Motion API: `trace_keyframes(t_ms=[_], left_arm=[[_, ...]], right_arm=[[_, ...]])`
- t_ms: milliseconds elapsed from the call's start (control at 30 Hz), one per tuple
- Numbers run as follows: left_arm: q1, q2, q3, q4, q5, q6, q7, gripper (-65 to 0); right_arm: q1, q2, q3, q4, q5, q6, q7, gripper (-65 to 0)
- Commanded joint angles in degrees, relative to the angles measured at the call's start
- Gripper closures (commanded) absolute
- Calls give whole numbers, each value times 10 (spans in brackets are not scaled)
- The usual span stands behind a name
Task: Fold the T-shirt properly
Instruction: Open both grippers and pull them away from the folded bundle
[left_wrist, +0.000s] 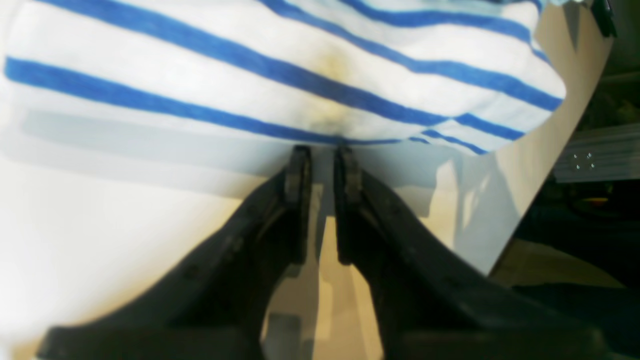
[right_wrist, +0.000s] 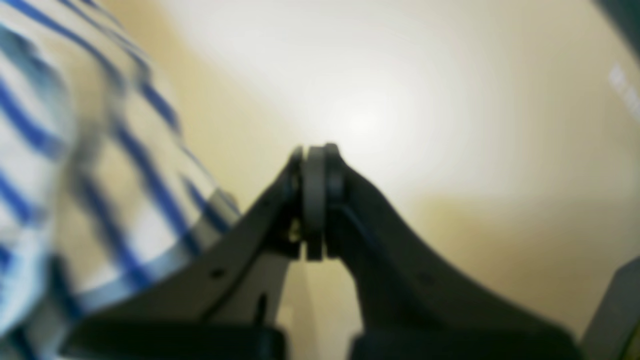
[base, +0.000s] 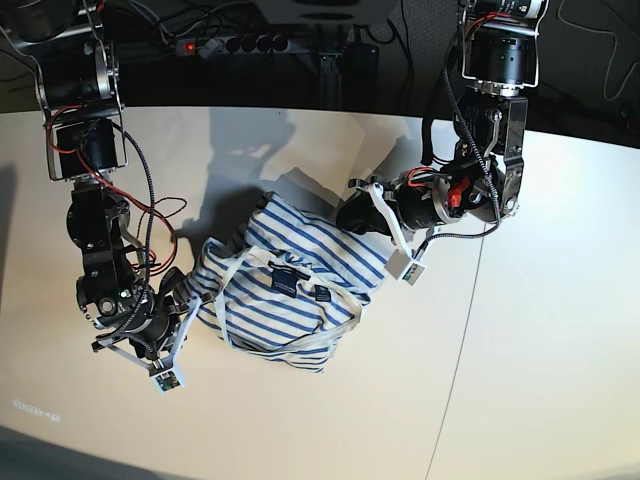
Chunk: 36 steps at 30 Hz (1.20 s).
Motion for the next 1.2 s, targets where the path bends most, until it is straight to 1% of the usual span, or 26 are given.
trace_keyframes(t_ms=[0, 67, 133, 200, 233, 333, 433, 567, 700, 867, 933, 1033, 1167], left_arm=[[-12, 0, -1, 10, -5, -2, -18, -99], [-13, 0, -1, 10, 18, -2, -38, -99], [-16, 0, -1, 10, 54, -2, -61, -99], [-23, 0, -1, 9, 75, -2, -70, -99], [-28, 0, -1, 9, 80, -3, -71, -99], [-43, 0, -1, 7, 87, -3, -74, -99], [-65, -1, -1, -7, 103, -3, -77, -99], [-97, -1, -1, -45, 104, -6, -85, -99], [-132, -1, -1, -82, 117, -7, -97, -99], [-169, -2, 0, -112, 117, -7, -109, -99], [-183, -7, 0, -117, 117, -7, -108, -99], [-198, -25, 0, -117, 116, -7, -103, -99], [-200, -60, 0, -117, 93, -6, -75, -99]], right_arm=[[18, 10, 4, 1, 12, -17, 10, 0], [15, 17, 4, -4, 41, -8, -7, 0], [10, 24, 4, -3, 62, -8, -34, 0], [3, 33, 4, -1, 80, -8, -52, 0], [-2, 38, 4, 2, 92, -7, -52, 0], [-29, 54, 4, 28, 129, 8, -54, 0], [-66, 66, 4, 72, 152, 9, -64, 0], [-125, 79, 4, 136, 182, 9, -79, 0], [-186, 81, 5, 192, 184, 9, -80, 0], [-250, 68, 5, 251, 190, 9, -77, 0], [-265, 65, 5, 271, 179, 9, -74, 0], [-269, 66, 17, 286, 150, 6, -76, 0], [-269, 73, 88, 287, 138, 6, -75, 0]])
